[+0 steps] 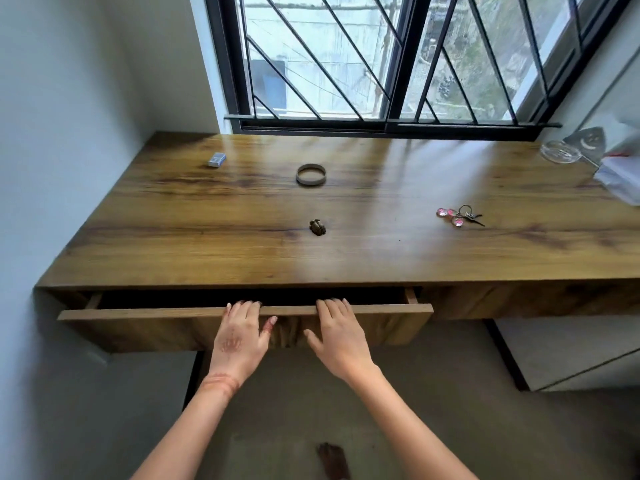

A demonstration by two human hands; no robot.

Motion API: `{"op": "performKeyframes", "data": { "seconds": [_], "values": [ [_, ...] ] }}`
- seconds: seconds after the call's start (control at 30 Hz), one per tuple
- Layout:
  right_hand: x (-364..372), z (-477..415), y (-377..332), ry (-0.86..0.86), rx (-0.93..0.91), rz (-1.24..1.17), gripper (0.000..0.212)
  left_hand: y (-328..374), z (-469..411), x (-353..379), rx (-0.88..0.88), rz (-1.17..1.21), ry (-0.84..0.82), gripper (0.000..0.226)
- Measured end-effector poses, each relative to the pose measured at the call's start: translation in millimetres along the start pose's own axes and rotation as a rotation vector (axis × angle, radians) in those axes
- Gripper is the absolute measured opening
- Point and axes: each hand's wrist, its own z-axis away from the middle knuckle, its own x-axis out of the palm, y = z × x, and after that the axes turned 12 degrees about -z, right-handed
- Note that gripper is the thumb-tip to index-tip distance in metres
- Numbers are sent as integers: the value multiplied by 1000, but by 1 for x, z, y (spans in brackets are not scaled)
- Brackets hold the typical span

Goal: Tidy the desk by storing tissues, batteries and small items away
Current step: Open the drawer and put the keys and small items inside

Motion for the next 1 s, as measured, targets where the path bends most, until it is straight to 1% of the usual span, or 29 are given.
{"op": "performKeyframes", "data": {
  "seconds": [0.13,0.3,0.43,0.57,0.87,1.0],
  "values": [
    [9,20,0,49,14,74,57,-7,19,4,42,2,81,42],
    [12,52,-7,111,1,108,56,-9,51,-1,74,20,167,44],
    [15,79,-14,122,-6,137,55,-12,74,-4,52,55,158,41],
    [17,103,-20,133,-13,150,55,-13,98,-5,70,75,164,40],
    [18,151,-35,151,-2,101,52,-5,148,-13,37,115,178,41],
    [15,167,-44,137,30,96,52,-2,167,-19,17,139,183,41]
  ]
}}
